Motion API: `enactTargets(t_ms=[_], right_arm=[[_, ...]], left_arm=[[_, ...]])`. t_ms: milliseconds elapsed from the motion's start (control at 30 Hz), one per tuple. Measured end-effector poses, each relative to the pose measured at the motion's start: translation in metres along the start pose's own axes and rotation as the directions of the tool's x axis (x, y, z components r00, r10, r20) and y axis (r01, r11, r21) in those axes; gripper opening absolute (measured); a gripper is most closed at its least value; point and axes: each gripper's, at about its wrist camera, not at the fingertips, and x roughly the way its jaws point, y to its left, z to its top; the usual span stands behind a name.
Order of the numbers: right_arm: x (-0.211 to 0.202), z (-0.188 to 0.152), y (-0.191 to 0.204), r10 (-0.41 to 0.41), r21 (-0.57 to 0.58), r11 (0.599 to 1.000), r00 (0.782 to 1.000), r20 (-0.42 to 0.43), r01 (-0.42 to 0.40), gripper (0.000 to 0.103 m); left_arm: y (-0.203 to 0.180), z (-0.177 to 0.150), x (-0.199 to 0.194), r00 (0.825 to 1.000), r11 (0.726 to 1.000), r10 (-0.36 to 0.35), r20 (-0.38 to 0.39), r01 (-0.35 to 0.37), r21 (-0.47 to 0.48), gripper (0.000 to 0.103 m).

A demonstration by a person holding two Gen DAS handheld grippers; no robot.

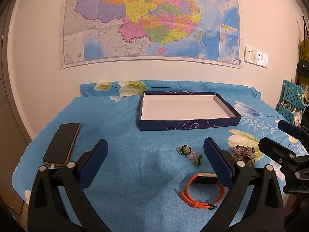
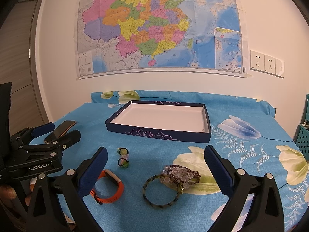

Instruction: Organize jewelry

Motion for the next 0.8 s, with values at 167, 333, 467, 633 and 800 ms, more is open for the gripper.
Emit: enactTargets(t_ms=[167, 333, 467, 633, 800], right_arm=[[0.0001, -0.0005, 0.0011, -0.001, -0.001, 1.000, 1.000, 0.002, 0.001, 0.097], [-0.0003, -0.0006, 0.0009, 0.002, -0.001, 1.000, 1.000, 0.001, -0.002, 0.097], [-0.0003, -0.0009, 0.0015, 0.001, -0.002, 1.000, 1.000, 0.001, -0.001, 0.097], [-0.0002, -0.0006, 0.0011, 0.003, -0.002, 1.000, 1.000, 0.001, -0.003, 0.097], [0.0001, -0.0005, 0.0017, 0.000, -0.002, 1.000, 1.000, 0.000, 0.000, 0.097]], left_arm=[[-0.0002, -0.0003, 0.0001, 1.000, 1.000, 0.000, 0.000, 0.000, 0.000, 0.098], [0.0013, 0.0014, -0.0021, 1.000, 1.000, -0.002, -0.001, 0.002, 0.000, 0.098], [0.0007, 0.0008, -0.0019, 1.000, 1.000, 0.000, 0.000, 0.000, 0.002, 0.098], [0.0012, 0.0020, -0.0026, 1.000, 1.000, -0.002, 0.001, 0.002, 0.003, 0.098], [0.0012, 0.0025, -0.0031, 1.000, 1.000, -0.001, 0.001, 0.001, 0.004, 0.098]])
